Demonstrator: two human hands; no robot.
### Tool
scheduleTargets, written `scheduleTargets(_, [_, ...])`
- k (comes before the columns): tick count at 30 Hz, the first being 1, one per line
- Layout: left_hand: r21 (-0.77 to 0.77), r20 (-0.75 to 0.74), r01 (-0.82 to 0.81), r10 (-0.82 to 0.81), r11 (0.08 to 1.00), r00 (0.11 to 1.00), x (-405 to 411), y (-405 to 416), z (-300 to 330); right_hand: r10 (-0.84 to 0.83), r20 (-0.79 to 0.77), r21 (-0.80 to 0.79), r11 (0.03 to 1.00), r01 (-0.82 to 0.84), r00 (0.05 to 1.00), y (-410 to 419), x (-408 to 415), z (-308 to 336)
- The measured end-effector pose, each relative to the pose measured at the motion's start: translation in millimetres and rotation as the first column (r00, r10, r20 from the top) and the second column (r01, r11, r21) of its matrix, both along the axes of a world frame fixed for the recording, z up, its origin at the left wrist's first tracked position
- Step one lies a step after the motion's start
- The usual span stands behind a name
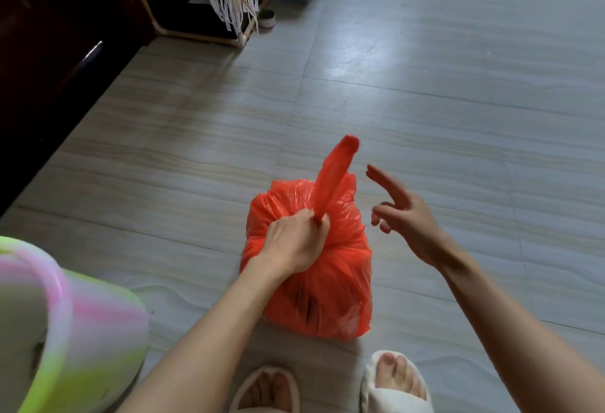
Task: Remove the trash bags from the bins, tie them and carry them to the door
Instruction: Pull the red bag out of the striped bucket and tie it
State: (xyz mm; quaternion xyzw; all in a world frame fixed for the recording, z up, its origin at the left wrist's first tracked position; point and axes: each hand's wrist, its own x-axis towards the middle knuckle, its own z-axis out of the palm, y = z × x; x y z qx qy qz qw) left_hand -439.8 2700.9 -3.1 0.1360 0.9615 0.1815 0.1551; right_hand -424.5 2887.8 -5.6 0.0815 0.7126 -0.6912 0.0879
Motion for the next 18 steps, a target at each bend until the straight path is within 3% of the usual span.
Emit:
scheduleTargets(2, [0.061, 0.093, 0.024, -0.029, 0.998, 0.995, -4.1, -12.0, -1.5, 0.157, -0.117, 0.275, 0.954, -0.12, 0.981, -14.9, -10.3, -5.2])
scheduleTargets(5, [0.191, 0.234, -0.018, -0.028, 0.981, 0.972, -12.3, -25.5, -5.7, 0.344, -0.158, 0.615, 0.767, -0.18, 0.926, -24.6, -22.3, -11.8])
scheduleTargets(7, [0.364, 0.369, -0.127, -0.018, 0.923, 0.929, -17.5, -31.7, -6.6, 0.292, -0.153, 0.686, 0.719, -0.111, 0.944, -18.1, -24.7, -11.3])
scheduleTargets(9, [0.508, 0.517, -0.315, 0.009, 0.802, 0.856, -20.9, -39.2, -6.2, 0.228, -0.161, 0.664, 0.745, -0.065, 0.96, -9.8, -20.9, -10.9])
scheduleTargets(11, [0.556, 0.576, -0.38, -0.013, 0.739, 0.817, -23.1, -45.3, -10.5, 0.171, -0.112, 0.577, 0.813, -0.077, 0.979, -7.6, -14.1, -9.7])
scheduleTargets(14, [0.601, 0.568, -0.374, -0.049, 0.706, 0.821, -21.2, -46.0, -10.0, -0.022, 0.038, 0.065, 0.998, 0.02, 0.999, -14.6, -7.6, -2.4])
scheduleTargets(16, [0.64, 0.583, -0.396, -0.08, 0.659, 0.809, -20.3, -45.1, -5.4, -0.083, 0.112, -0.257, 0.96, 0.109, 0.99, -17.8, -6.1, 11.0])
scheduleTargets(18, [0.653, 0.594, -0.382, -0.129, 0.654, 0.794, -20.3, -47.4, -2.6, 0.016, 0.127, -0.492, 0.869, 0.048, 0.992, -19.2, -2.5, 24.0])
